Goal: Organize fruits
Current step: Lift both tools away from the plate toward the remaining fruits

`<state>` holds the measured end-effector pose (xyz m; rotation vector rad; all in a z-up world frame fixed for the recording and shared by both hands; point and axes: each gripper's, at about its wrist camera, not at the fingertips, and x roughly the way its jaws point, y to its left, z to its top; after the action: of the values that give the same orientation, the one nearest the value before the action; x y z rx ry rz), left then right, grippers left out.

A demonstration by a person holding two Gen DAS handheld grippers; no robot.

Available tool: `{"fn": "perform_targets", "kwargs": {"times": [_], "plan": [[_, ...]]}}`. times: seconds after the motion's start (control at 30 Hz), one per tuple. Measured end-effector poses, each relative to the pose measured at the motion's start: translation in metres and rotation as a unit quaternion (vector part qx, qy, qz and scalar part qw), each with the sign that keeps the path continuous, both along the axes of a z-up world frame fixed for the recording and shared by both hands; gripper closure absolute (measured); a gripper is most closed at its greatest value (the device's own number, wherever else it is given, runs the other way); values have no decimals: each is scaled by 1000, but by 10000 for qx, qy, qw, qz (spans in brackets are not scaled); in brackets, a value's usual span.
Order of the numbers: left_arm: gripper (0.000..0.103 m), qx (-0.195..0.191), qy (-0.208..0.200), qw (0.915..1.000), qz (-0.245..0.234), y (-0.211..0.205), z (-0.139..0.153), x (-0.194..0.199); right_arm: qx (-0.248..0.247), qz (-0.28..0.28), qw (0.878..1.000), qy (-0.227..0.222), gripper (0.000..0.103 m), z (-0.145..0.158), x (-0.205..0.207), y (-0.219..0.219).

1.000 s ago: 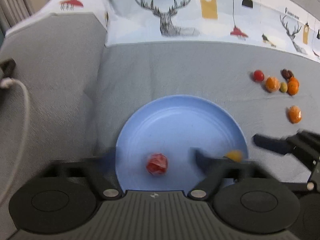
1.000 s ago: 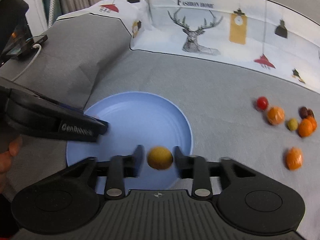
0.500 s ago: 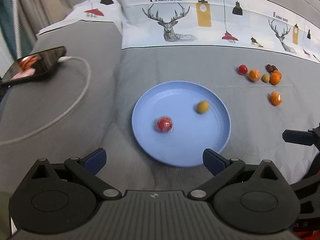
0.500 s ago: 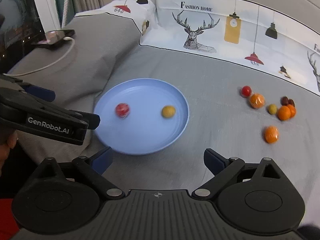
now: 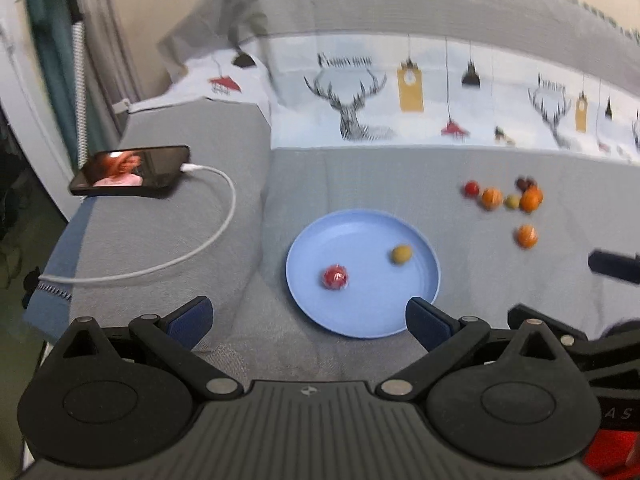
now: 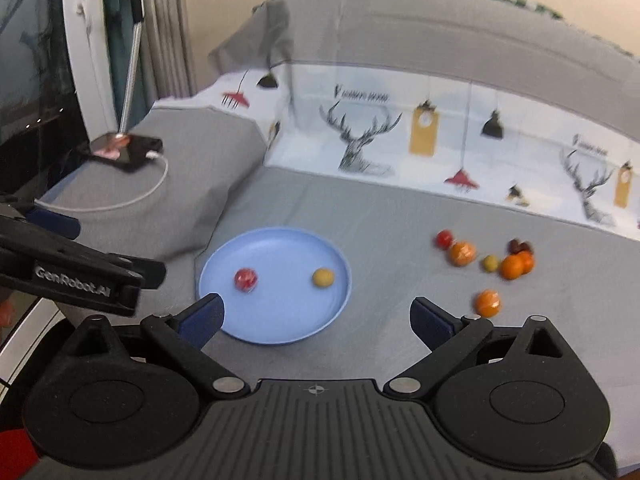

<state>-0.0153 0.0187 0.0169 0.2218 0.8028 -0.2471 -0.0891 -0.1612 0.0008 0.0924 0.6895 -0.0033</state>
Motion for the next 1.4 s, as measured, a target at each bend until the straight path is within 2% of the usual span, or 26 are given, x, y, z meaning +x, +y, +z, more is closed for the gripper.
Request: {"fn": "perform_targets", "kwargs": {"times": [0.2, 0.4, 0.7, 1.4], "plan": [[0, -126, 78, 9999, 18, 12, 1, -22, -7, -160, 9998, -116, 2, 6, -30, 9], [0, -129, -39, 9999, 28, 20, 3, -35, -114, -144, 9995, -253, 1, 12, -43, 17], [0, -129, -91, 9999, 21, 19, 4, -41, -96, -78, 9996, -268, 1, 11, -44, 18], [0, 1, 220, 9998, -22, 11, -13, -22, 164, -139, 9998, 42, 1, -11, -28, 12]]}}
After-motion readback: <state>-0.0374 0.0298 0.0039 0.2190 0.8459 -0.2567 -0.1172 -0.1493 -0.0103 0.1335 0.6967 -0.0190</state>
